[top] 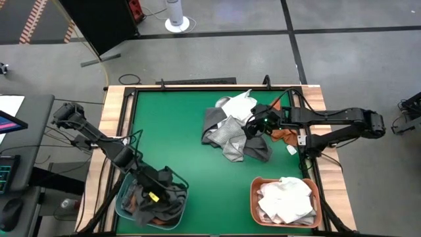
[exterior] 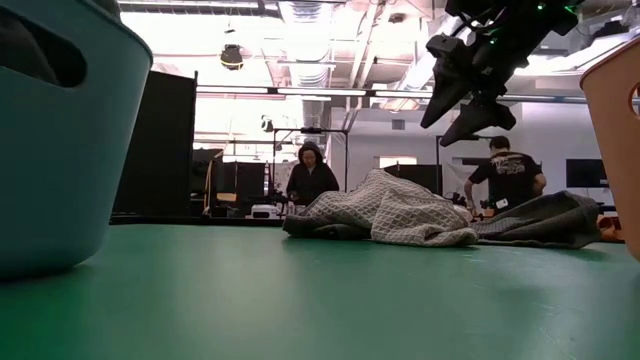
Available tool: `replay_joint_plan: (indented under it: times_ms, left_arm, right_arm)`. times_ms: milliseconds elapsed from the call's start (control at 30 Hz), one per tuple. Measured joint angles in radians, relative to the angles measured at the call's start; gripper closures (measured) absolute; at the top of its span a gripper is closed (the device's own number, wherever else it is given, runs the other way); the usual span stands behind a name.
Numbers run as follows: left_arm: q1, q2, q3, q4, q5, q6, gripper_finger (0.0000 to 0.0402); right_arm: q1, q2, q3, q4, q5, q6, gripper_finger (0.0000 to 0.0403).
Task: Sort towels by color in basket
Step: Put the left gray towel into the green bin
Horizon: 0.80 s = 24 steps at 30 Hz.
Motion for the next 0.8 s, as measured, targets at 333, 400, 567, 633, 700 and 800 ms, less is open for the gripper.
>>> replay_joint_plan:
  times_ms: [333, 400, 567, 633, 700, 800]
  left_arm:
    - [-0.003, 0.089, 0.000, -0.029, -0.020, 0.074, 0.0396]
    - [-0.003, 0.137, 0.000, -0.024, -0.009, 0.083, 0.0396]
    - [-0.003, 0.248, 0.000, -0.005, -0.006, 0.059, 0.0396]
    - [-0.003, 0.291, 0.000, 0.019, -0.003, 0.056, 0.0396]
    - [-0.002, 0.329, 0.001, 0.048, 0.003, 0.057, 0.0396]
    - [-0.002, 0.375, 0.005, 0.074, -0.011, 0.057, 0.0396]
  right_arm:
    - [-0.001, 0.000, 0.000, -0.009, 0.007, -0.025, 0.0133]
    - [-0.005, 0.000, 0.000, -0.016, 0.006, -0.025, 0.0133]
    - [-0.006, 0.000, 0.000, -0.029, 0.006, -0.018, 0.0133]
    - [-0.006, 0.000, 0.000, -0.033, 0.006, -0.018, 0.0133]
    - [-0.006, 0.000, 0.000, -0.041, 0.006, -0.018, 0.0133]
    - [-0.006, 0.000, 0.000, -0.054, 0.006, -0.018, 0.0133]
